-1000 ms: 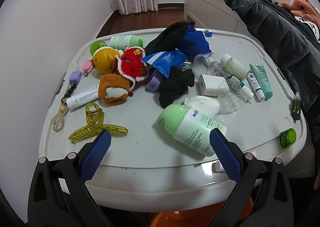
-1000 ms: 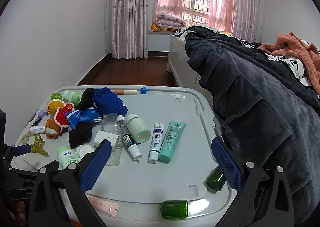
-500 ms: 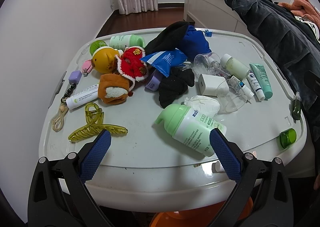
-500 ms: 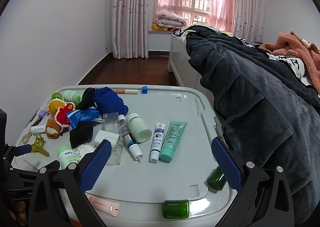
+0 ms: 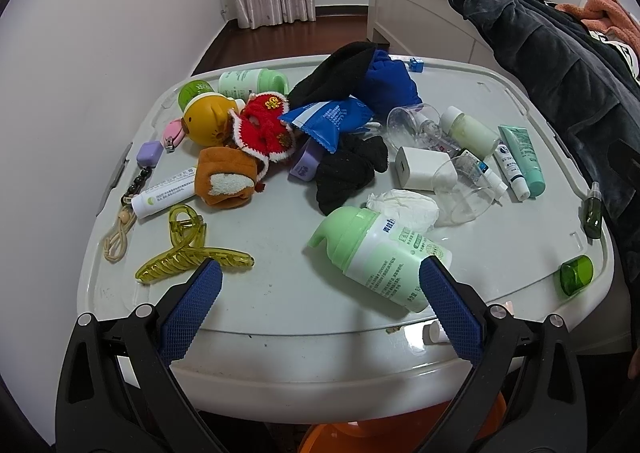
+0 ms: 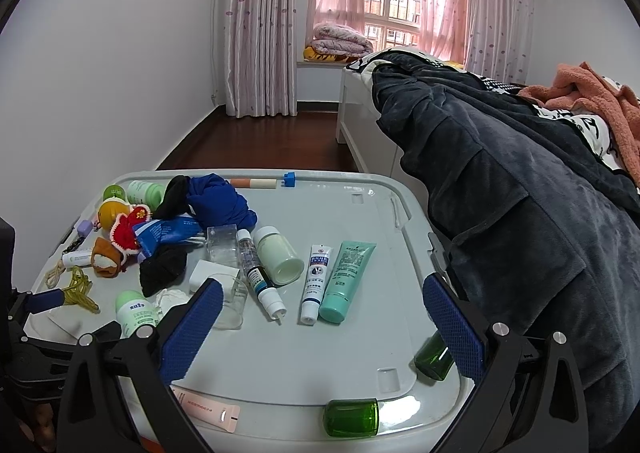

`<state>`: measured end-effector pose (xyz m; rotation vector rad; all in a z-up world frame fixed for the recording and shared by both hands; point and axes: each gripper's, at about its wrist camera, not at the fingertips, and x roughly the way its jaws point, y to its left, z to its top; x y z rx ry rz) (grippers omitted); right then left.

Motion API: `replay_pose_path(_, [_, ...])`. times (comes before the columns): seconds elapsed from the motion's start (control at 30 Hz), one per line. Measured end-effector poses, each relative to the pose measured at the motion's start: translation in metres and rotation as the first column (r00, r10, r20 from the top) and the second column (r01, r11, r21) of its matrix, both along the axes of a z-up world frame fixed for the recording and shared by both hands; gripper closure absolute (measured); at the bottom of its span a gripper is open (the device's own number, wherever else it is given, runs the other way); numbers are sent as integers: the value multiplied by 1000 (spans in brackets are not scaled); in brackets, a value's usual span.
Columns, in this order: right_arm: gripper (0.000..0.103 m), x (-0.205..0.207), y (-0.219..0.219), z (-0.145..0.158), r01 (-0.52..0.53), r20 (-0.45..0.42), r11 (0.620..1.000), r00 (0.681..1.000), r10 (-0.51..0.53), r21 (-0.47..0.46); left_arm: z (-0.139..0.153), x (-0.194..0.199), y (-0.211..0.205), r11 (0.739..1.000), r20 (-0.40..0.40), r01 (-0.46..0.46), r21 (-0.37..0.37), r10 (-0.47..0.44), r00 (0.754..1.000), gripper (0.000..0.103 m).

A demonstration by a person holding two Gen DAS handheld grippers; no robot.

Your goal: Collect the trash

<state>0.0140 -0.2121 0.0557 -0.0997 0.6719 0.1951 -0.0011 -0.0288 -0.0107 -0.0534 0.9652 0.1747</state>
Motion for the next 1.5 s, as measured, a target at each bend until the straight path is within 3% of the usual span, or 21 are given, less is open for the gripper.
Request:
replay_pose_path(0.7, [4, 0, -2, 1, -1, 4, 1000, 1000, 1, 2, -1, 2, -5, 1000, -6, 3, 9, -3, 1000, 7])
replay_pose_path(0.87, [4, 1, -11, 7, 21, 29, 1000, 999, -21, -1, -11, 7, -13, 999, -11, 43, 10, -43, 999, 6])
replay_pose_path(1.07, [4, -1, -32, 16, 39, 37, 998, 998, -41, 52, -14, 16, -22, 999, 57, 35, 33, -37, 998, 6])
replay_pose_path(1.13, [4, -3, -39, 20, 43, 41, 997, 998, -45, 66, -13, 16, -22, 1000, 46, 13, 10, -13, 999, 7])
replay_pose_path(1.2, [4, -4, -44, 21, 44, 40, 996, 998, -47, 79, -12, 18, -23, 997, 53, 51, -57, -48, 997, 7])
replay_pose_path(1.23, [4, -4, -46, 21, 44, 39, 996, 998, -48, 83, -13, 20, -25, 995, 47, 70, -65, -67, 997, 7])
replay_pose_path(1.37, [4, -4, -58, 24, 55, 30, 991, 998, -60, 121, -29, 31, -32, 997, 1, 75, 20, -75, 997, 6])
replay_pose_path(1.5, [4, -2, -64, 25, 61, 19, 986, 998, -65, 154, -45, 42, -30, 999, -51, 34, 15, -33, 998, 7])
